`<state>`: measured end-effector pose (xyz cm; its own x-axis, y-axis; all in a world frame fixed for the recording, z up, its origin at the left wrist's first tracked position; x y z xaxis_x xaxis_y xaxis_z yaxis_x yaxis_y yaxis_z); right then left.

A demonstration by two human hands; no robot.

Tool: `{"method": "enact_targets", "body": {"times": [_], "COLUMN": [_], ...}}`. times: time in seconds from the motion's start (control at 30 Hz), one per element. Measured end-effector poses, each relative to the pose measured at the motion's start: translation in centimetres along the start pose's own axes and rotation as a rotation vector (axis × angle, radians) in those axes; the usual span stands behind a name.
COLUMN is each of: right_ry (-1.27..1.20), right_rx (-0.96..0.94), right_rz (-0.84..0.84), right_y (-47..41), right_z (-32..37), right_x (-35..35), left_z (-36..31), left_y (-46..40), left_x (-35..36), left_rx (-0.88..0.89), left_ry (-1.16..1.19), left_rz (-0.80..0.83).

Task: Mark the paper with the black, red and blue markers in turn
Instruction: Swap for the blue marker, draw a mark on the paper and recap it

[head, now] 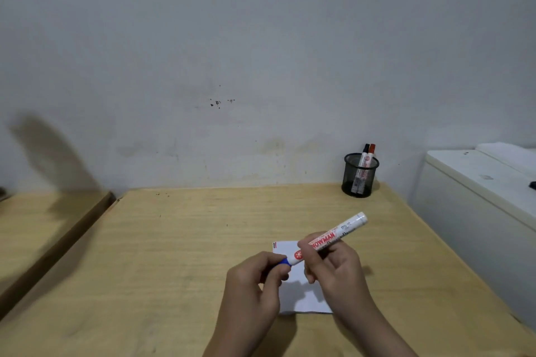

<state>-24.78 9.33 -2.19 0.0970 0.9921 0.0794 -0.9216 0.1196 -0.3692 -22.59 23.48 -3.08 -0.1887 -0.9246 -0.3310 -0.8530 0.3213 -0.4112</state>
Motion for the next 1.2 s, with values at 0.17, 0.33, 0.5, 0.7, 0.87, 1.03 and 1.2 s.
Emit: {"method": "enact_targets", "body": {"times": [0.17,0.33,0.5,0.7,0.87,1.03,1.2], "right_ry": [-0.024,-0.083,-0.060,-0.035,-0.022,0.022,-0.036], "right_rx": [-0.006,0.059,0.079,0.087,0.108,0.103,0.223], "right_rz": [-0.084,-0.293,-0.309,-0.303,-0.262,-0.231,-0.174], "right_y": [0.0,-0.4,0.3,-0.1,-1.1,-2.9,-6.3], "right_z": [-0.3,-1.4,-2.1,-2.8,-2.8,-2.2,-2.7], "right_x": [-1.0,-3.1,-3.3,-3.7,-3.2,-2.5,-1.4], "left_z": [1.2,3.5,7.1,10.7,10.4,8.0,9.0], "left_y": [-0.6,-4.8,-9.3,-10.2,-9.0,-6.6,-5.2], "left_x": [-1.0,-2.8,-2.2,-1.0,-1.3,-1.8,-0.6], "left_rx": [-0.118,-0.175,-0.318,-0.340,-0.351,-0.116,-0.052], "left_ry": [0.025,-0.146,-0.266,-0.312,-0.216,-0.222,-0.405], "left_rz": [0.007,-0.038,0.086,0.156,0.087,0.184,0.456]}}
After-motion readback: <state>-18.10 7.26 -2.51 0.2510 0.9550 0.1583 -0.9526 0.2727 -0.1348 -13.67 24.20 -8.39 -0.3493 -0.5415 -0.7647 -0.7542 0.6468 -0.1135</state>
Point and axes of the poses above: each hand's wrist, its own y-axis away from the middle knuckle, its own x-axis out of the palm, z = x × y, the point moved 2 cm from there along -y, towards the middle knuckle, and after that the axes turned 8 degrees about z, right-handed, at the moved point
